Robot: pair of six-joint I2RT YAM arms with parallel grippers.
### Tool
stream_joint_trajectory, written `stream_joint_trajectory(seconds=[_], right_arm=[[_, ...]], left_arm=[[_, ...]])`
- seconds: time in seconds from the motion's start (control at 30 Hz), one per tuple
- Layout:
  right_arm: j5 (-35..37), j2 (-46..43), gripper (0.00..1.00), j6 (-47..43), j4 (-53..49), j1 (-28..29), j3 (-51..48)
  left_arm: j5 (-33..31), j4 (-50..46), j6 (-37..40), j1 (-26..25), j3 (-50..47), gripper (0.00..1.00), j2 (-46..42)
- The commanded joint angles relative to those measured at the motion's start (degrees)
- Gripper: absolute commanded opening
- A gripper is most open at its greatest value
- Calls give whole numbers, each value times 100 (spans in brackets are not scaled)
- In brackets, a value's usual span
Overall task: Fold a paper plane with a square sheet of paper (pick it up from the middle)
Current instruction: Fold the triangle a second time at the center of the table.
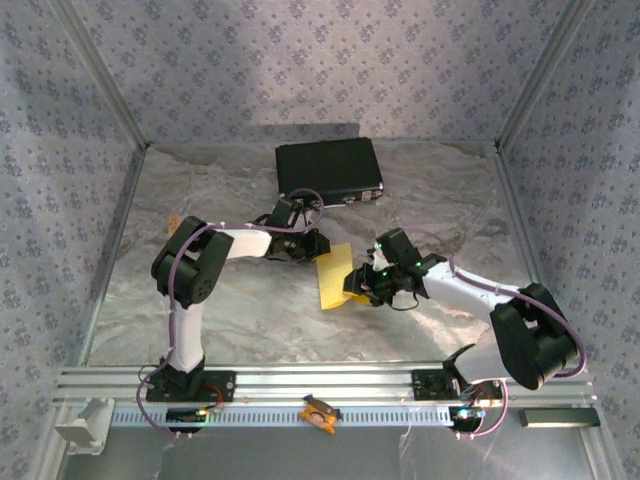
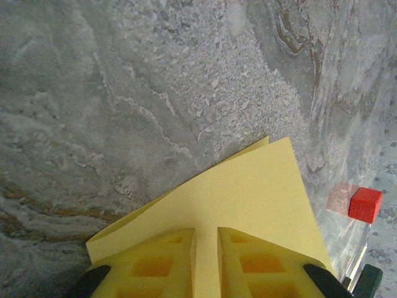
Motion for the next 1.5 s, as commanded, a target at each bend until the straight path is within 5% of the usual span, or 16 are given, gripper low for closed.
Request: stream_joint_trajectory(seconds=[0.0, 0.73, 1.47], right_arm=[[105, -80, 42, -96, -447, 86, 89], [-227, 685, 52, -922, -13, -230, 825], [-849, 1371, 40, -866, 850, -653, 598]], left_arm=[[-107, -547, 70, -29, -70, 17, 141], [-98, -576, 78, -94, 26, 17, 227], [-69, -427, 25, -134, -7, 19, 142]])
